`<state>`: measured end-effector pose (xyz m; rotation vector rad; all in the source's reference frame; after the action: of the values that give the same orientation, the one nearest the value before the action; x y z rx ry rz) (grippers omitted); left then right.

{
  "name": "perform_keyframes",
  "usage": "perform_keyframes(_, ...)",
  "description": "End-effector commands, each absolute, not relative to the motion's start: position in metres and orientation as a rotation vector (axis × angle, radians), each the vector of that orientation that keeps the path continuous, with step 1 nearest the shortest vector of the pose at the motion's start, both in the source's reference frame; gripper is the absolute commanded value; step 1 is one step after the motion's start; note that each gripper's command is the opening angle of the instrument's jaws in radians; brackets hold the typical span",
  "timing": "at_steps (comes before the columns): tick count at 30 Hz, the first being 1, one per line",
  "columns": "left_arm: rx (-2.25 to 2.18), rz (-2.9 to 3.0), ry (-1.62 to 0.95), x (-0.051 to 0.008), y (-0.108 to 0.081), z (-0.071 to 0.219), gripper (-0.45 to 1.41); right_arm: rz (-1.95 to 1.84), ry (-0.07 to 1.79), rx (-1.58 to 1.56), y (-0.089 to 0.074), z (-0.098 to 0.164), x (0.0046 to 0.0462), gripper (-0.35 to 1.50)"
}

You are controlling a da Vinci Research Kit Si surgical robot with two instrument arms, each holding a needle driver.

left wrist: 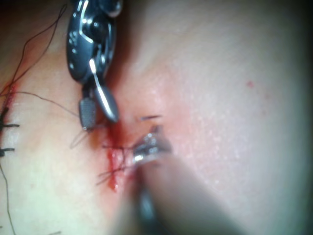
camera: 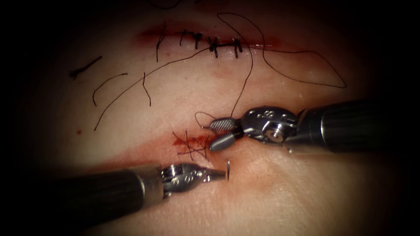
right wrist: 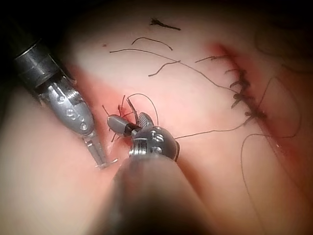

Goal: Wound Closure

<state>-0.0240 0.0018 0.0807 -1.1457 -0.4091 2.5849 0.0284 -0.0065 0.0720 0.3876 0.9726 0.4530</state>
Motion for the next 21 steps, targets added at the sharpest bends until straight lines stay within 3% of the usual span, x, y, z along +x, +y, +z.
perform_keyframes(1, -1.147, 2.584, -0.413, -0.0247, 0.0014, 0.0813, 0.05, 0.435, 0.969, 0.353, -0.0065, 0.0728, 0.0293, 1.43)
perform_keyframes(8, -1.147, 2.584, -0.413, -0.0247, 0.0013, 0.0813, 0.05, 0.382, 0.914, 0.211, -0.0055, 0.0731, 0.0299, 1.45)
perform_keyframes(13, -1.147, 2.584, -0.413, -0.0247, 0.0013, 0.0813, 0.05, 0.374, 0.905, 0.201, -0.0060, 0.0724, 0.0294, 1.35)
perform_keyframes(15, -1.147, 2.584, -0.413, -0.0247, 0.0013, 0.0812, 0.05, 0.350, 0.913, 0.235, -0.0064, 0.0722, 0.0291, 0.87)
perform_keyframes(16, -1.147, 2.584, -0.413, -0.0247, 0.0013, 0.0812, 0.05, 0.350, 0.913, 0.235, -0.0064, 0.0722, 0.0291, 0.87)
perform_keyframes(17, -1.147, 2.584, -0.413, -0.0247, 0.0013, 0.0812, 0.05, 0.330, 0.905, 0.256, -0.0069, 0.0725, 0.0293, 0.47)
perform_keyframes(19, -1.148, 2.584, -0.414, -0.0246, 0.0014, 0.0812, 0.05, 0.324, 0.895, 0.257, -0.0071, 0.0728, 0.0295, 0.40)
perform_keyframes(20, -1.148, 2.584, -0.414, -0.0246, 0.0014, 0.0812, 0.05, 0.321, 0.891, 0.258, -0.0072, 0.0731, 0.0295, 0.29)
perform_keyframes(21, -1.148, 2.584, -0.415, -0.0246, 0.0014, 0.0812, 0.05, 0.315, 0.885, 0.262, -0.0072, 0.0733, 0.0295, -0.03)
